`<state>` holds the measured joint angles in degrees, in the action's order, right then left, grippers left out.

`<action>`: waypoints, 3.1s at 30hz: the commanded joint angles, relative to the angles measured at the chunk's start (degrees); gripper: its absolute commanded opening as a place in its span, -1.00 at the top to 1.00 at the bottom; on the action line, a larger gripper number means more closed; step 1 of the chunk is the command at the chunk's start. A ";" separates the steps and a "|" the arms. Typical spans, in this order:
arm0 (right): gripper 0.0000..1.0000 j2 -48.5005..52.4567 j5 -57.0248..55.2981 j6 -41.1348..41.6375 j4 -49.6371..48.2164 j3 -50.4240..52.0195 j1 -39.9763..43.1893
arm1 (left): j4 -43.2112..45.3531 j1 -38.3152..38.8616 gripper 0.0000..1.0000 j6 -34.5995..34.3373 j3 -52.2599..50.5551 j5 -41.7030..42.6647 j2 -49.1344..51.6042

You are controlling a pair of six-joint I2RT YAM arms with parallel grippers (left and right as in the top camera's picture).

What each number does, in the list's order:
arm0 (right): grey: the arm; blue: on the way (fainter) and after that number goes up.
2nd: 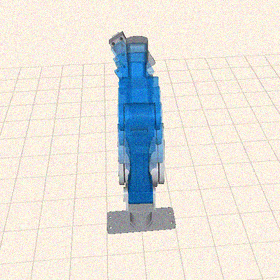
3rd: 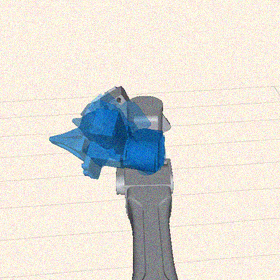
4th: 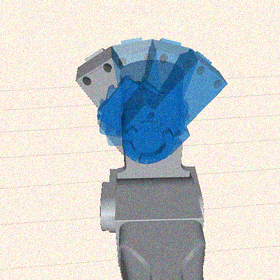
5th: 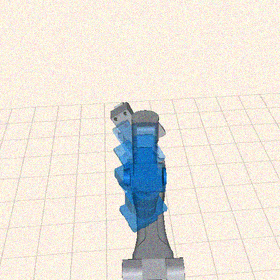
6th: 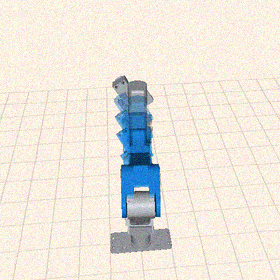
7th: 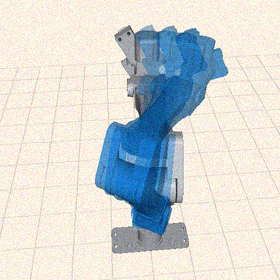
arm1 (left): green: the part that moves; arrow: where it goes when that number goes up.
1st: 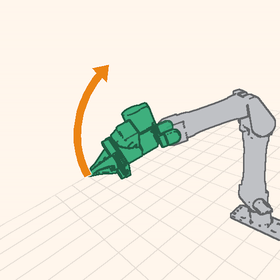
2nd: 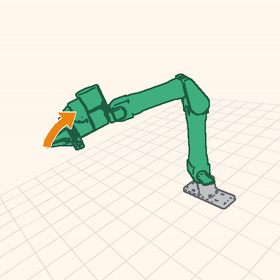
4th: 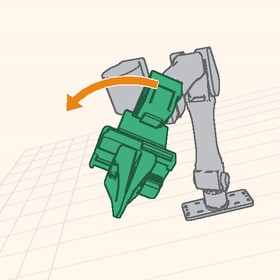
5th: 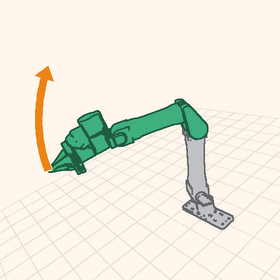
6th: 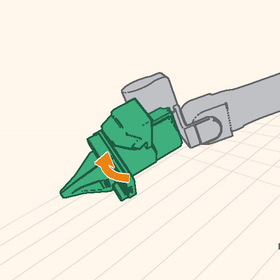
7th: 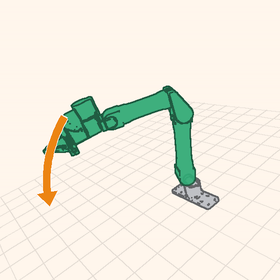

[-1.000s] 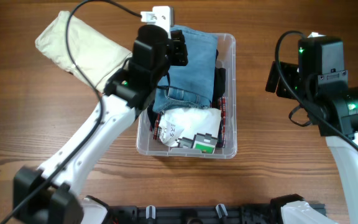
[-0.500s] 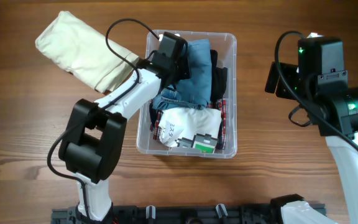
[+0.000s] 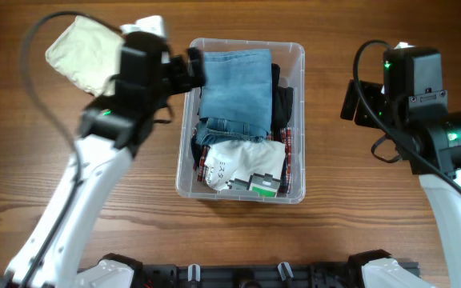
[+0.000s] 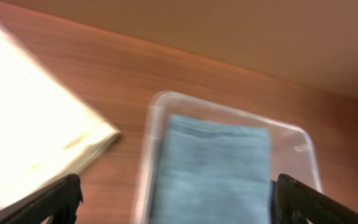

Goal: Pack container
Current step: 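Reach the left gripper to the cream shirt and grasp it, then place the cream shirt into the bin and press it flat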

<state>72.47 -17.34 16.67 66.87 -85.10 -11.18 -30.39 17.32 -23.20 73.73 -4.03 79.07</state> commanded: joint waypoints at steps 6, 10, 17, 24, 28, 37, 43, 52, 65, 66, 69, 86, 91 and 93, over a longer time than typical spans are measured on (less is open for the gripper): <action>-0.99 3.61 1.70 -1.64 0.09 0.33 0.17 | -7.23 -26.82 -0.99 -7.76 -0.59 5.03 8.72; -0.99 4.20 2.43 -1.70 0.09 0.33 0.17 | -4.04 -36.39 -1.00 -7.74 -0.59 13.42 20.72; -0.99 4.20 2.43 -3.17 0.17 0.33 0.17 | 10.80 -39.60 -0.99 -7.56 -0.59 27.02 35.98; -0.99 4.20 2.45 -3.15 0.15 0.33 0.17 | 26.88 -36.70 -0.99 -17.88 -0.59 34.97 45.72; -0.99 4.20 2.45 -3.21 0.48 0.33 0.17 | 28.52 -36.33 0.92 -18.21 -0.57 38.99 45.42; -0.99 4.15 3.78 -7.04 0.92 0.33 0.17 | 17.68 -37.66 0.92 -11.45 -0.59 43.08 18.69; -0.99 4.11 1.92 -2.10 0.87 0.31 1.05 | 6.27 -32.83 0.92 -7.98 -0.59 42.51 -5.68; -0.99 2.43 14.03 0.68 0.39 0.31 17.25 | -13.31 -3.30 0.92 28.20 -0.59 41.92 -12.68; -1.00 3.21 14.47 -0.02 1.18 0.33 17.25 | -8.68 5.70 0.92 59.71 -0.59 41.27 -0.55; -0.99 3.37 14.47 0.00 1.18 0.33 17.25 | -8.07 6.47 0.92 61.37 -0.59 41.27 -0.50; -0.99 3.96 14.45 -0.04 1.18 0.33 17.25 | -5.55 8.44 0.92 61.79 -0.59 41.29 -0.50; -0.99 4.11 14.45 -0.15 1.29 0.33 17.25 | 0.66 10.71 0.92 43.63 -0.59 39.78 13.09; -1.00 4.11 14.45 -0.17 1.33 0.33 17.25 | -0.66 10.51 0.92 26.75 -0.59 19.63 13.73; -0.99 4.11 14.45 -0.15 1.33 0.33 17.25 | -4.02 10.54 0.87 20.96 -0.59 8.31 13.73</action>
<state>75.92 -3.84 17.28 68.20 -85.08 5.96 -31.68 27.79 9.82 72.47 22.65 92.05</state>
